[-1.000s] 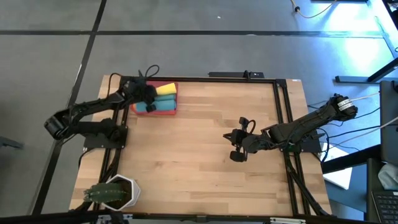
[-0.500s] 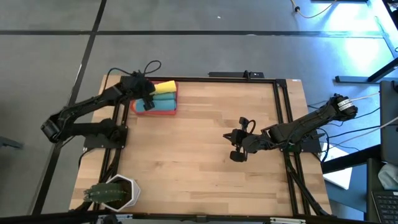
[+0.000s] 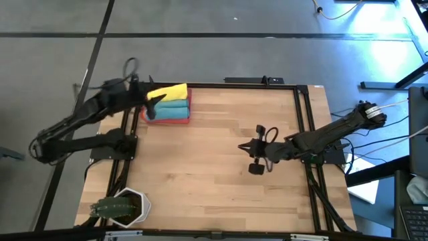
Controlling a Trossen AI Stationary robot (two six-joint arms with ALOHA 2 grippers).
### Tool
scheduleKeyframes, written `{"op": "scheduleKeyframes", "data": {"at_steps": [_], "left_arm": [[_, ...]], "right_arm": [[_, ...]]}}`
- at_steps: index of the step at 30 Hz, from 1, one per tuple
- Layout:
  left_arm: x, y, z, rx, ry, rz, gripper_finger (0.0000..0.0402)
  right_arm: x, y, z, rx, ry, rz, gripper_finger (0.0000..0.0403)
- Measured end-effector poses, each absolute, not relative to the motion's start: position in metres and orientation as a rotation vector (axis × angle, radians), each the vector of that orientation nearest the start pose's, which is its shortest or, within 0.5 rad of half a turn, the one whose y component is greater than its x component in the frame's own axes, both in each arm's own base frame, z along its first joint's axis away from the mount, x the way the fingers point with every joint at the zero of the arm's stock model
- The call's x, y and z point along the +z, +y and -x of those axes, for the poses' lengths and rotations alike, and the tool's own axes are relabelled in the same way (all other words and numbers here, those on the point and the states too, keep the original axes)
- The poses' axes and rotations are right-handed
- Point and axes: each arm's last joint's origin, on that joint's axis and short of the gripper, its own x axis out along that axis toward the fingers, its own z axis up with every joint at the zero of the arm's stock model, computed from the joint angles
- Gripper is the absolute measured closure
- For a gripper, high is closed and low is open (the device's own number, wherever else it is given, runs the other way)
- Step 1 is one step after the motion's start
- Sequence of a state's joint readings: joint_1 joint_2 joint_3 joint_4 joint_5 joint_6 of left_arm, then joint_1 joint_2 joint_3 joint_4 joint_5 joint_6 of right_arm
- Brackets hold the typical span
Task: Roll microfiber towels into tight, uniform cylinder then place into a basket
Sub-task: Return to Home Position
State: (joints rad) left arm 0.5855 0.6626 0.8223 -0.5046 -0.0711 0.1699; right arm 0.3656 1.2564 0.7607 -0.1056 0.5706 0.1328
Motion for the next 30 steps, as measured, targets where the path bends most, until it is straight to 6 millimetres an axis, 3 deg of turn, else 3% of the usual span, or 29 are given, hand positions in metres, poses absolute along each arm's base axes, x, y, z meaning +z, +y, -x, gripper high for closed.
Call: {"op": "scheduleKeyframes", "data": {"at_steps": [8,15,23,27,30], "left_arm": [[0.353,0.027,-0.077,0.363,0.065,0.055,0.0262],[0.332,0.016,-0.082,0.284,0.015,0.058,0.0308],[0.3,0.001,-0.112,0.089,-0.109,-0.024,0.0355],[0.279,-0.006,-0.118,0.042,-0.138,-0.073,0.0373],[0.262,-0.007,-0.122,0.032,-0.135,-0.073,0.0386]], "right_arm": [[0.286,0.072,-0.225,-0.099,0.301,0.161,0.0382],[0.308,0.065,-0.199,-0.031,0.195,0.163,0.0382],[0.272,0.047,-0.159,0.033,0.036,0.159,0.0383],[0.247,0.04,-0.146,0.191,-0.084,0.199,0.0398],[0.228,0.034,-0.141,0.184,-0.123,0.2,0.0394]]}}
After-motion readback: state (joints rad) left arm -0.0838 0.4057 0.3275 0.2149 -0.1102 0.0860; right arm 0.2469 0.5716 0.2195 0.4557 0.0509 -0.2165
